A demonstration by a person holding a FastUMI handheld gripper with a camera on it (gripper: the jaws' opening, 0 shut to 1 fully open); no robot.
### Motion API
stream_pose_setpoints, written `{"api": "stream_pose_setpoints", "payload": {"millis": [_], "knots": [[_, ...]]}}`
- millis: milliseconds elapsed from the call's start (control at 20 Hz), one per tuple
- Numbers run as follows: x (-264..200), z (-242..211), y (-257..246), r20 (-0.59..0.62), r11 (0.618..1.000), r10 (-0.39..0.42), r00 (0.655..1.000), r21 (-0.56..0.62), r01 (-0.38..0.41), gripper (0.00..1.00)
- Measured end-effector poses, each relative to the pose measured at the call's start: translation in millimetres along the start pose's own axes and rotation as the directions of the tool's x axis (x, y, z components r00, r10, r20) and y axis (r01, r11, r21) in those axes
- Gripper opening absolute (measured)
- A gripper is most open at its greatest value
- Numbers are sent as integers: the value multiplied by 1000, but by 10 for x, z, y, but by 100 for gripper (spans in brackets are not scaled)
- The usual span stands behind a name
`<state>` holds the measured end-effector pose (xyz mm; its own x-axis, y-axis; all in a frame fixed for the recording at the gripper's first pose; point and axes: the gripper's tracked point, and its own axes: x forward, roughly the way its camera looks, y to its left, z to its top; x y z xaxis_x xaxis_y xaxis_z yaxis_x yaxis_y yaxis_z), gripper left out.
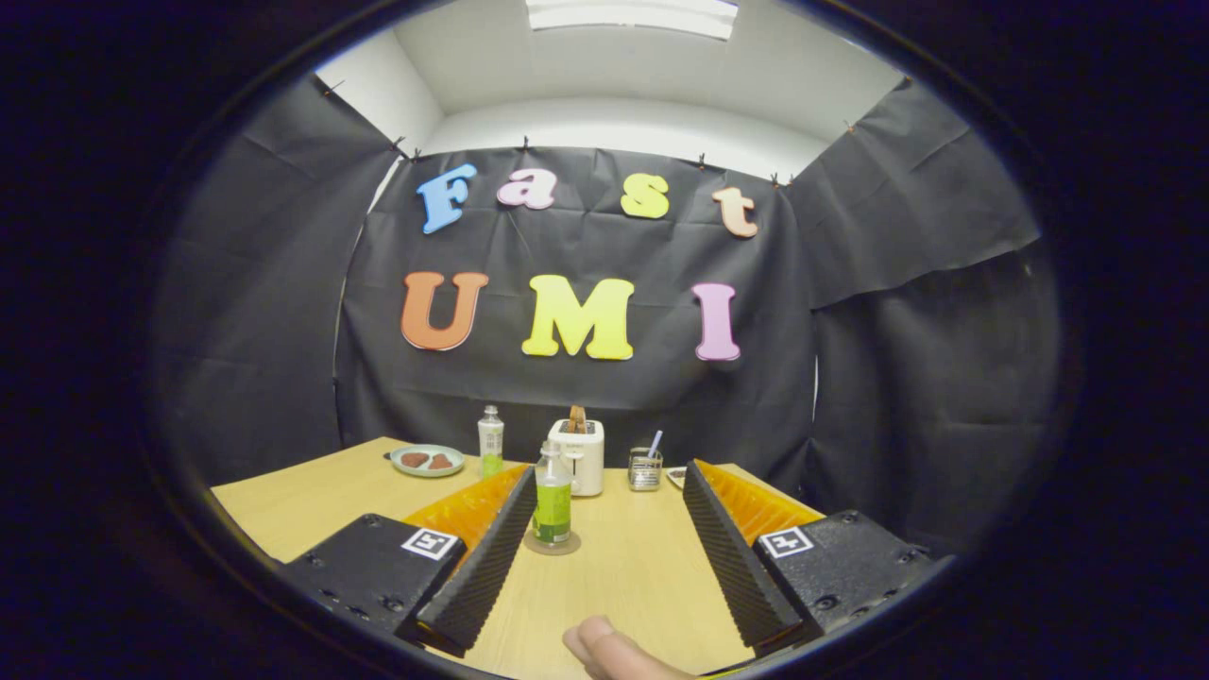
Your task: Take the bottle from table, then pour the juice into the cup, finally place the bottle on the coaster
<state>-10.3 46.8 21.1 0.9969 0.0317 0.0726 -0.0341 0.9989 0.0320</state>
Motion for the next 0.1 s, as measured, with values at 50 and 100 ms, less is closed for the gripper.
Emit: {"api": "stream_pose_setpoints", "payload": {"millis": [50,100], "knots": [[-83,-12,-49,-1,1000,-4,1000,6,4,100],[-146,-6,-103,0,1000,-11,1000,20,11,100]]}}
